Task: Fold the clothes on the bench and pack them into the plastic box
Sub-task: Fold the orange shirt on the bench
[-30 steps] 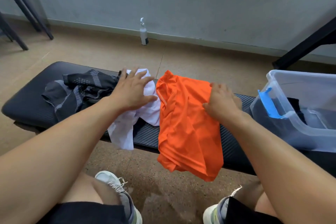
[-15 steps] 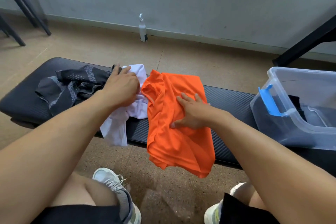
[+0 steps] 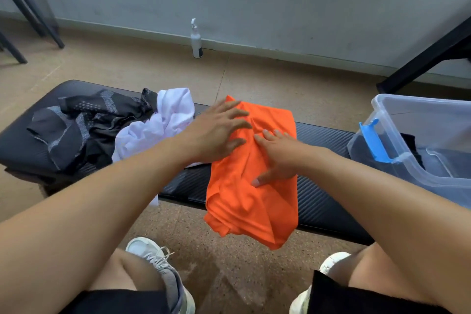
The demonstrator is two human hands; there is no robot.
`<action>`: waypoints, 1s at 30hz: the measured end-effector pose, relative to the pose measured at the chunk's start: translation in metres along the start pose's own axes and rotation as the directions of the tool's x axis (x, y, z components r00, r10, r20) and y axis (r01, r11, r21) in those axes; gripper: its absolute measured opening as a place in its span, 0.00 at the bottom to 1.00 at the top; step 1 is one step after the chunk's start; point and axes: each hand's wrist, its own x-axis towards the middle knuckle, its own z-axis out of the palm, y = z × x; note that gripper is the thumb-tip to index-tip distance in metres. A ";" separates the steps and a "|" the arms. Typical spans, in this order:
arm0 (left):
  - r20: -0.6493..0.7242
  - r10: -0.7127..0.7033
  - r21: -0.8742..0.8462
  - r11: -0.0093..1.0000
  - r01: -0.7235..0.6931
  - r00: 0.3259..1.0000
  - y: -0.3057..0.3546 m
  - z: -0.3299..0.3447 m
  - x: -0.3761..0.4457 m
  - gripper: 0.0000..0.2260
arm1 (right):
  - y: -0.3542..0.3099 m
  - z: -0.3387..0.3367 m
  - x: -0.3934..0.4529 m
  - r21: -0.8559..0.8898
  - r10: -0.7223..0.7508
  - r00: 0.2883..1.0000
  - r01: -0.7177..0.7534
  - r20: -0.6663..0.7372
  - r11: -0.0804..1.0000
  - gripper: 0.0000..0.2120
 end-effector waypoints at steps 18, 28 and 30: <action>-0.115 -0.299 0.187 0.930 0.316 0.947 -0.008 0.013 0.032 0.26 | 0.022 0.002 0.038 0.322 0.164 0.897 -0.026 -0.411 0.946 0.29; -0.109 -0.414 0.216 0.878 0.428 0.904 -0.037 0.023 0.061 0.12 | 0.033 0.005 0.034 0.351 0.186 0.934 -0.071 -0.306 0.934 0.28; -0.148 -0.455 0.161 0.865 0.475 0.878 -0.038 0.021 0.065 0.12 | 0.035 0.005 0.033 0.340 0.195 0.935 -0.088 -0.296 0.936 0.28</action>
